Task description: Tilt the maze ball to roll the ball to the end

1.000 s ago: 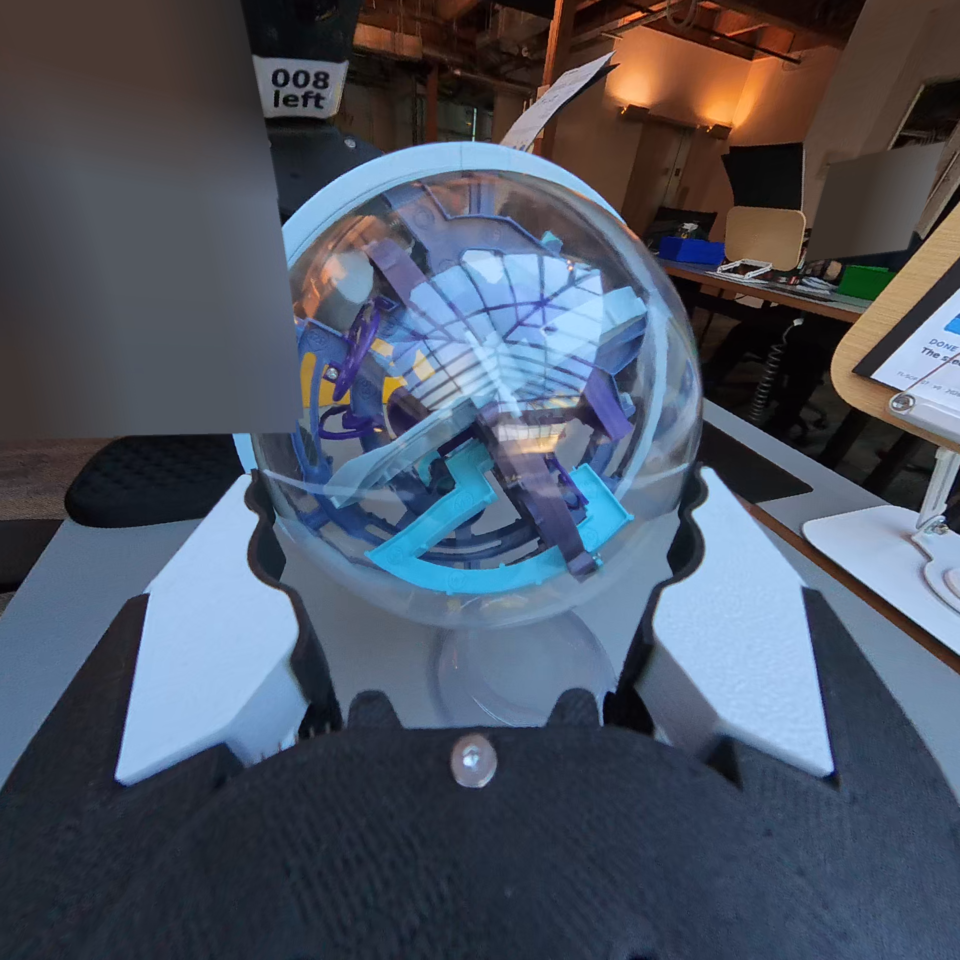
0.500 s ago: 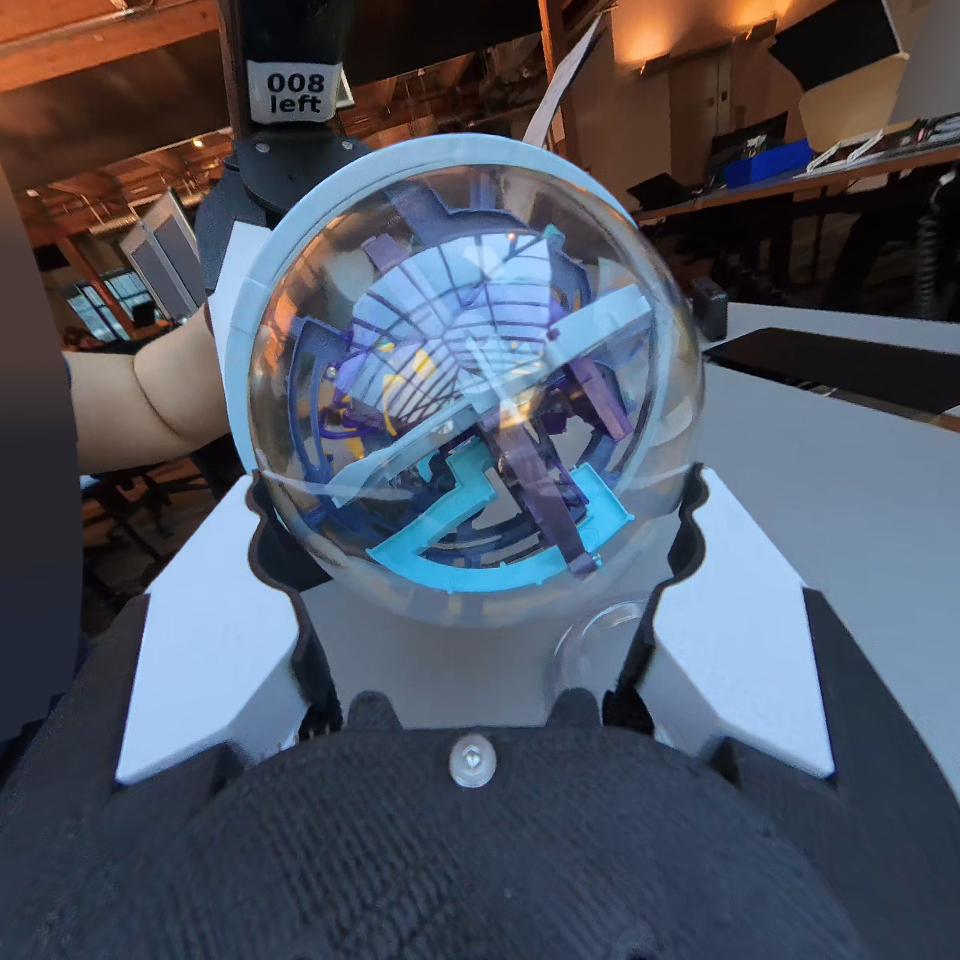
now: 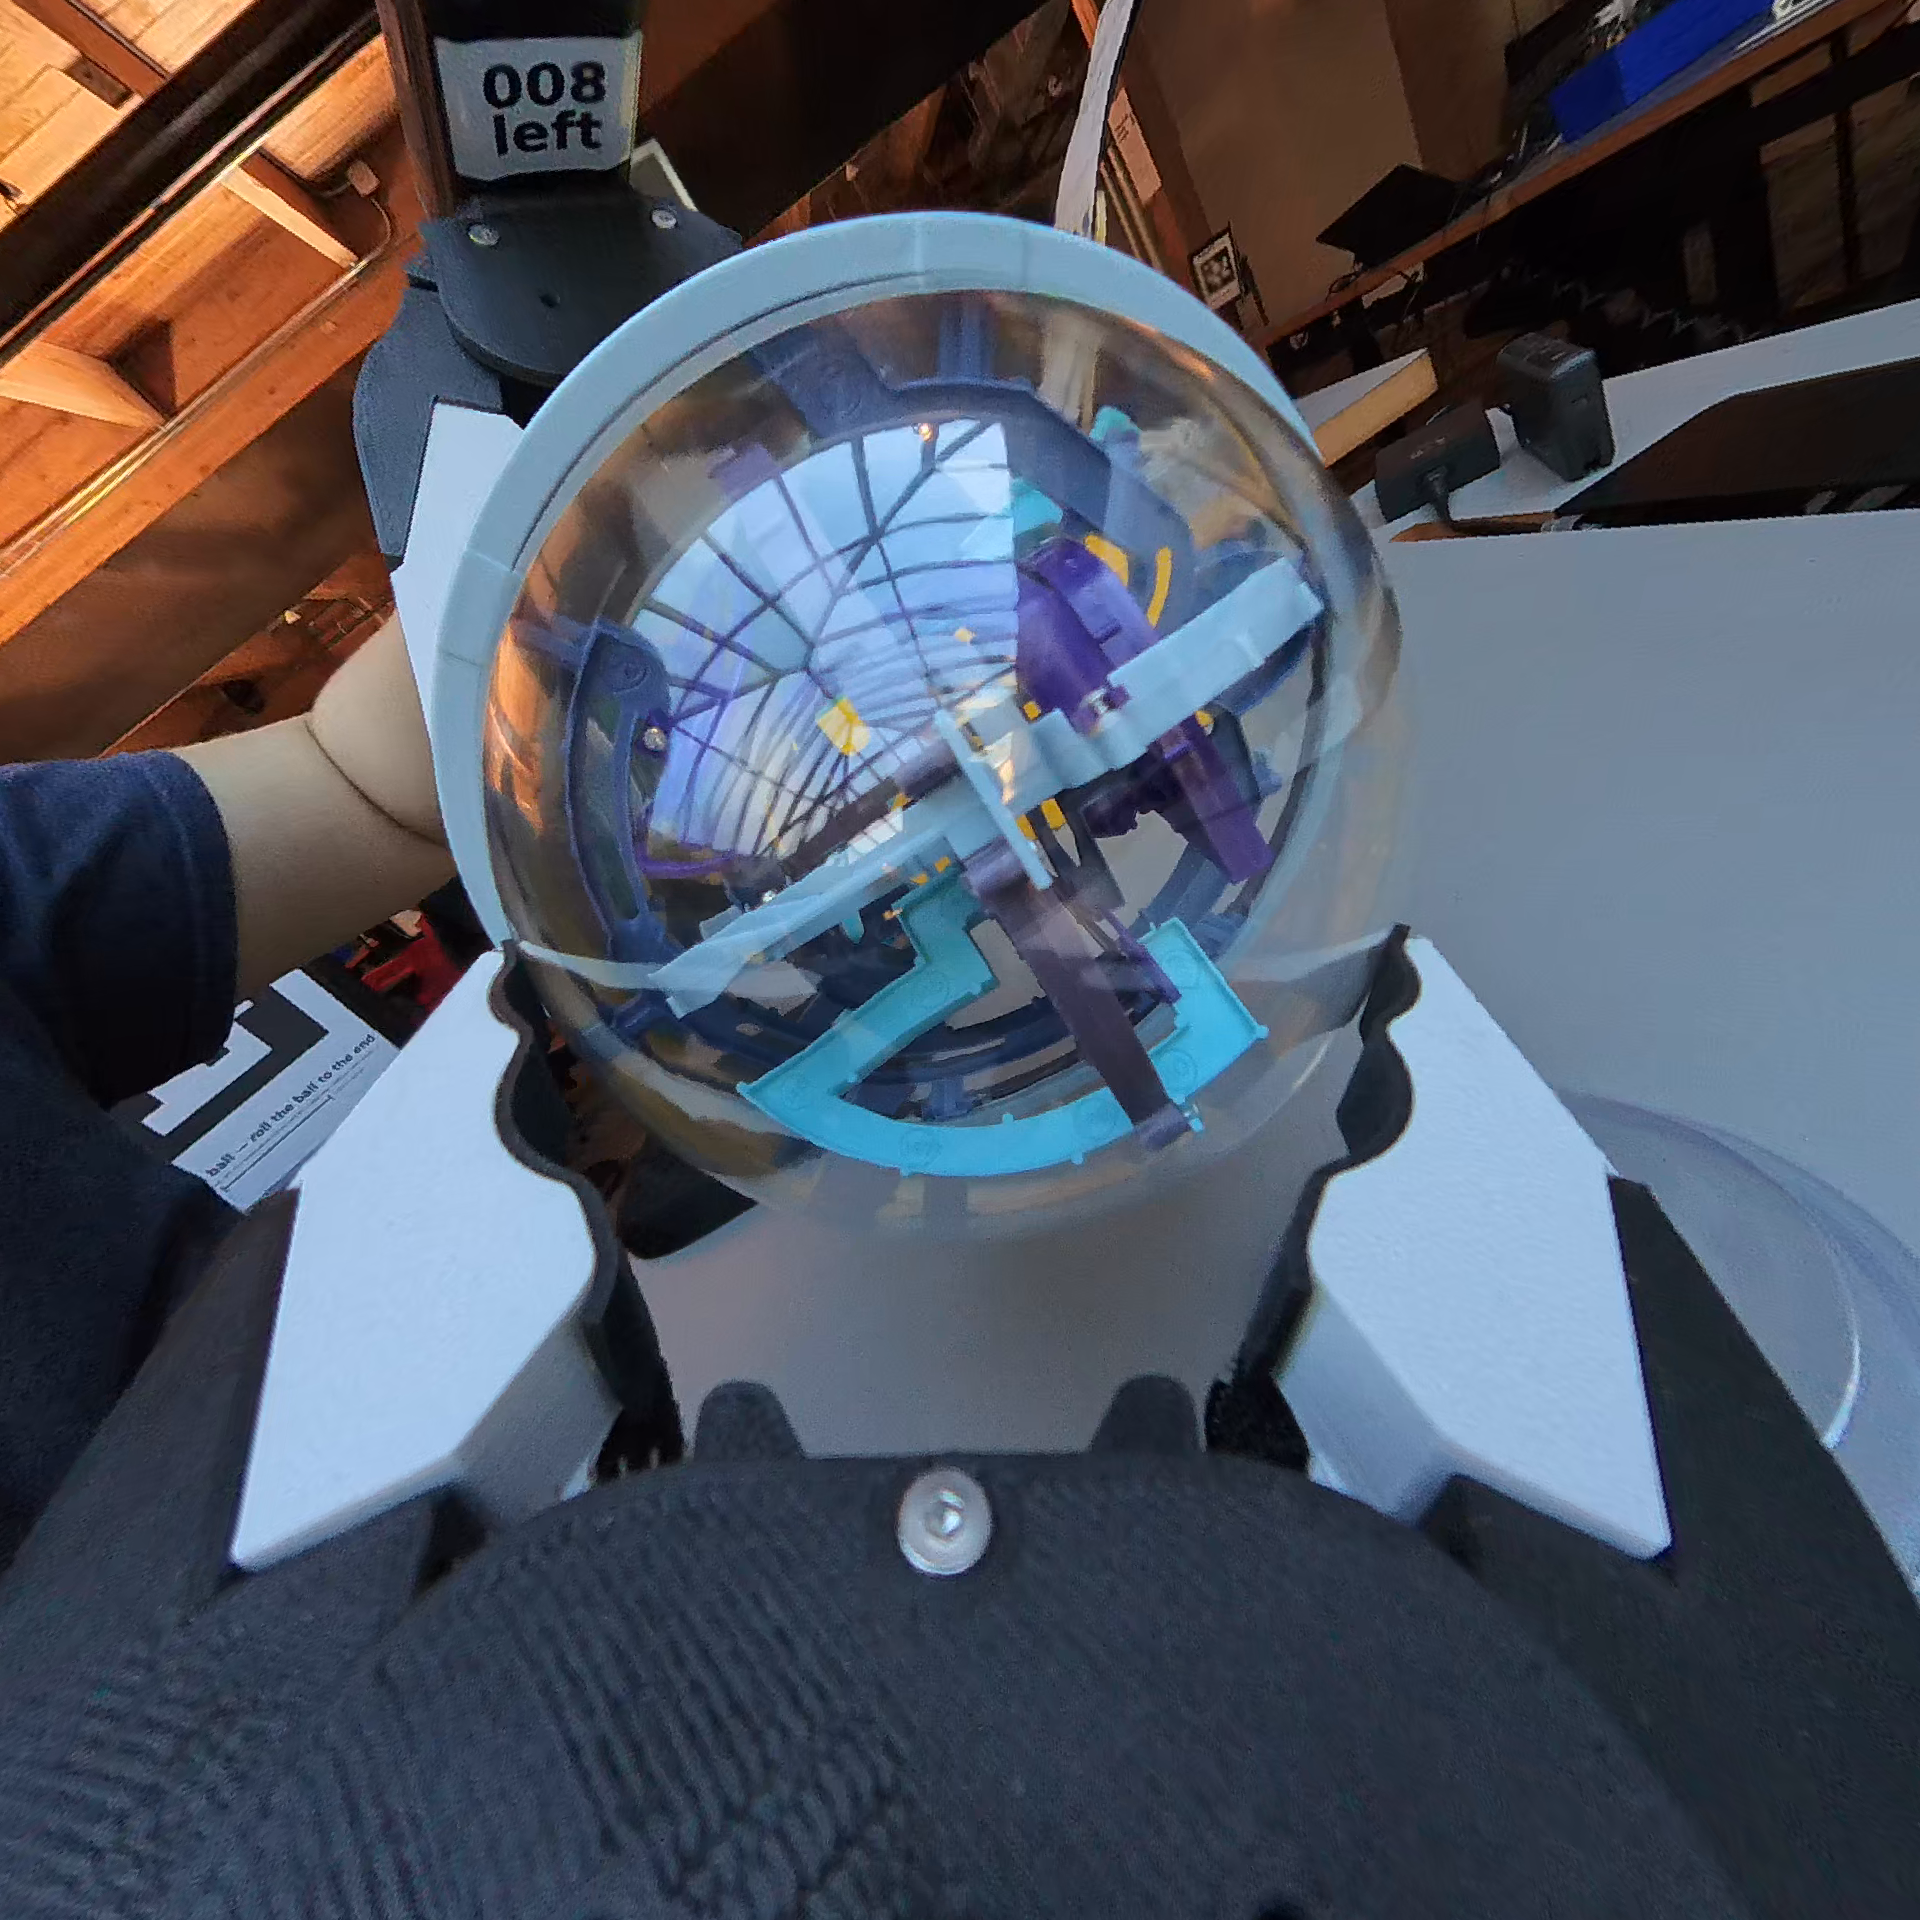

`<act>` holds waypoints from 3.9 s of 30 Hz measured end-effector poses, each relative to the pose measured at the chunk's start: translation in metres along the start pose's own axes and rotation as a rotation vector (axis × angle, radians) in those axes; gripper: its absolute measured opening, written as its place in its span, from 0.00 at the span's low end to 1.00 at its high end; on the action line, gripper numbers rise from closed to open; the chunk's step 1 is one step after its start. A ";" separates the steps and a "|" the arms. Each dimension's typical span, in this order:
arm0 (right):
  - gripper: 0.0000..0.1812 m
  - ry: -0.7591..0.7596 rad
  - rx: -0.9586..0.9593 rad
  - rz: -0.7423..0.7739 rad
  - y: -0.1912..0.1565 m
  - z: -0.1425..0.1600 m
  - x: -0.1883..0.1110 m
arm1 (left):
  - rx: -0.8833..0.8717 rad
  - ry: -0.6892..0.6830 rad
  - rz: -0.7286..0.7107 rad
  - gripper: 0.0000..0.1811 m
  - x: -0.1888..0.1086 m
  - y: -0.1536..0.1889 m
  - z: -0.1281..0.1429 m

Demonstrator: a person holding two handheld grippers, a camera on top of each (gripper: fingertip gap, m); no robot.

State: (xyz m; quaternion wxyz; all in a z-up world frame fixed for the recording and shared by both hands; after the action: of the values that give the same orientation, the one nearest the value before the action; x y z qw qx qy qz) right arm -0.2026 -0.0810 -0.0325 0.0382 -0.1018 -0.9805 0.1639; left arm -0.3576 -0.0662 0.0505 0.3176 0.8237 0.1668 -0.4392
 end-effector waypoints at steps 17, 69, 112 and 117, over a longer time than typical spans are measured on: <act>0.86 0.193 -0.131 0.029 -0.016 -0.011 -0.005 | 0.170 -0.062 -0.161 0.84 -0.020 0.034 -0.020; 0.84 0.332 -0.040 0.013 -0.023 -0.015 -0.020 | 0.156 -0.201 -0.206 0.84 -0.024 0.060 -0.047; 0.84 0.368 0.163 -0.092 -0.008 -0.017 -0.026 | 0.156 -0.285 -0.255 0.87 -0.015 0.062 -0.063; 0.84 0.344 0.260 -0.131 -0.002 -0.013 -0.024 | 0.107 -0.304 -0.223 0.87 -0.011 0.053 -0.064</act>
State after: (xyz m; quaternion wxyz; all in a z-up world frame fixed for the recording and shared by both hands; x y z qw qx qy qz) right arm -0.1781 -0.0836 -0.0206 0.2284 -0.0585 -0.9346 0.2663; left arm -0.2952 -0.0630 0.1060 0.2443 0.7400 0.1833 -0.5992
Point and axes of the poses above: each gripper's, where its closed fingertips meet, x out along the fingers, z out of its underside, y = z × x across the jaws, the point moved 9 cm from there along -x, back along the fingers, and after that the axes turned 13 degrees about -x, right-handed, at the moved point
